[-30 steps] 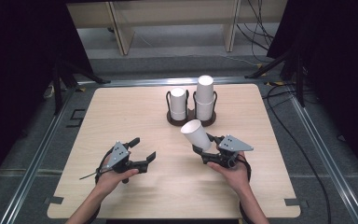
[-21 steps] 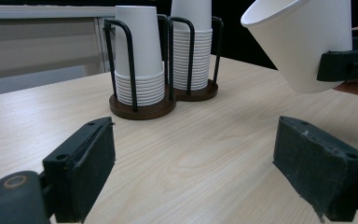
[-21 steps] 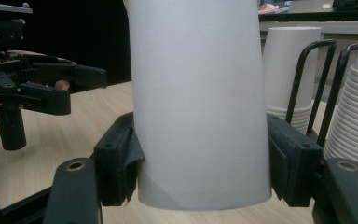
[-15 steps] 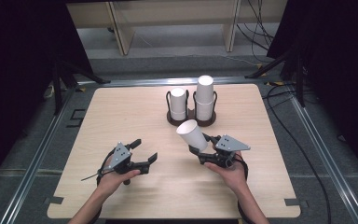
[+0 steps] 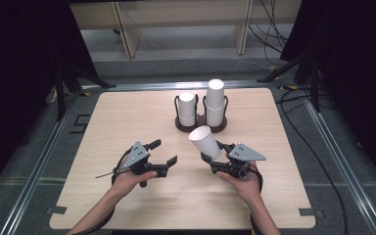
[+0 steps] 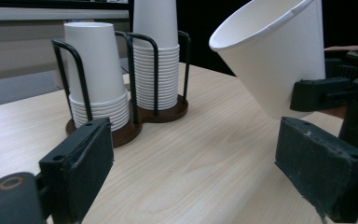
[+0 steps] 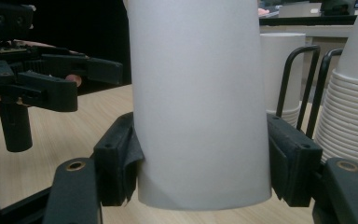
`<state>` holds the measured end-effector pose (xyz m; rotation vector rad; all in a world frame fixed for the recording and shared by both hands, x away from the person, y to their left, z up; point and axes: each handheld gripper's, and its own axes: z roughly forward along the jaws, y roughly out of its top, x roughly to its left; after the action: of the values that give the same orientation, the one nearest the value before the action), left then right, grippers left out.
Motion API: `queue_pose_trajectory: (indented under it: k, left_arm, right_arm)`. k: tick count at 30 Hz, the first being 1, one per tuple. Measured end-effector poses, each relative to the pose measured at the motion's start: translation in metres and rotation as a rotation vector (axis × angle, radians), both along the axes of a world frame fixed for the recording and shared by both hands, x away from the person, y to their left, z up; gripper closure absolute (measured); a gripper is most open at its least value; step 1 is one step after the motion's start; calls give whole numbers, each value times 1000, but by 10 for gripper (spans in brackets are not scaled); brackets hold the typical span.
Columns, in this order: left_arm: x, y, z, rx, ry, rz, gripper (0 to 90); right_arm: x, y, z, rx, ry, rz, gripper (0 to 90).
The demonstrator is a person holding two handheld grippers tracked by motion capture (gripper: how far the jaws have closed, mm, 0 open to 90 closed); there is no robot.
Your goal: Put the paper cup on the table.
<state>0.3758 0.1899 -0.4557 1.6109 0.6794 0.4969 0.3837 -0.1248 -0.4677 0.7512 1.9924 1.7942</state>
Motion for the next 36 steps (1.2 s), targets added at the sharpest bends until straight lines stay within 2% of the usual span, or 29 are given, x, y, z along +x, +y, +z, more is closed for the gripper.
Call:
queue_pose_trajectory:
  k: [2, 4, 5, 6, 7, 8, 10, 13, 14, 16, 17, 19, 20, 21, 22, 24, 28, 29, 30, 32, 34, 36]
  left_arm:
    - [0, 0, 0, -9, 7, 2, 111]
    - [1, -1, 1, -15, 11, 4, 113]
    - [2, -2, 1, -12, 12, 4, 114]
    - [2, -3, 2, -12, 11, 0, 115]
    - [3, -4, 3, -14, 10, -4, 115]
    - [4, -6, 5, -12, 9, -7, 115]
    - [6, -12, 8, -20, -18, -18, 114]
    - [7, -20, 13, 1, -11, -35, 111]
    - [7, -25, 15, 0, -11, -40, 109]
    - [9, -31, 18, -2, -2, -52, 107]
    - [10, -34, 19, 0, -3, -55, 107]
    - [12, -41, 21, 7, -7, -70, 104]
    - [13, -43, 22, 5, -8, -75, 101]
    - [14, -47, 24, 4, -3, -81, 98]
    - [15, -49, 25, 0, 3, -87, 97]
    - [17, -55, 26, -23, 27, -99, 94]
    - [21, -62, 26, -48, 62, -88, 93]
    - [22, -62, 25, -61, 76, -89, 93]
    - [23, -63, 25, -72, 91, -90, 92]
    - [24, -65, 24, -88, 107, -97, 90]
    - [24, -67, 24, -90, 109, -101, 89]
    - [25, -69, 25, -89, 113, -106, 86]
  right_arm:
    - [1, 0, 0, -28, -18, -6, 351]
    - [2, 2, -1, -11, -17, 9, 351]
    - [2, 4, -1, 0, 0, 13, 351]
    - [3, 3, -1, -18, -34, 1, 351]
    - [4, 3, -1, -11, -37, 5, 351]
    - [3, 4, -2, -9, -9, 13, 350]
    - [4, 5, -2, -14, -14, 13, 351]
    - [4, 5, -2, -25, -38, 12, 350]
    - [3, 5, -2, -25, -26, 10, 351]
    - [3, 5, -1, -19, -40, 16, 350]
    - [3, 6, -1, -13, -26, 17, 351]
    - [4, 6, -2, -23, -60, 8, 350]
    - [3, 7, -2, -12, -28, 12, 350]
    - [2, 8, -3, -8, -16, 15, 350]
    - [3, 7, -3, -17, -31, 14, 350]
    - [3, 8, -3, -17, -25, 20, 351]
    - [3, 7, -3, -23, -39, 17, 350]
    - [2, 8, -3, -18, -19, 10, 350]
    - [2, 7, -3, -34, -22, -3, 350]
    - [3, 7, -3, -19, -22, 13, 350]
    - [2, 7, -2, -31, -20, 5, 350]
    - [2, 8, -2, -19, -26, 9, 350]
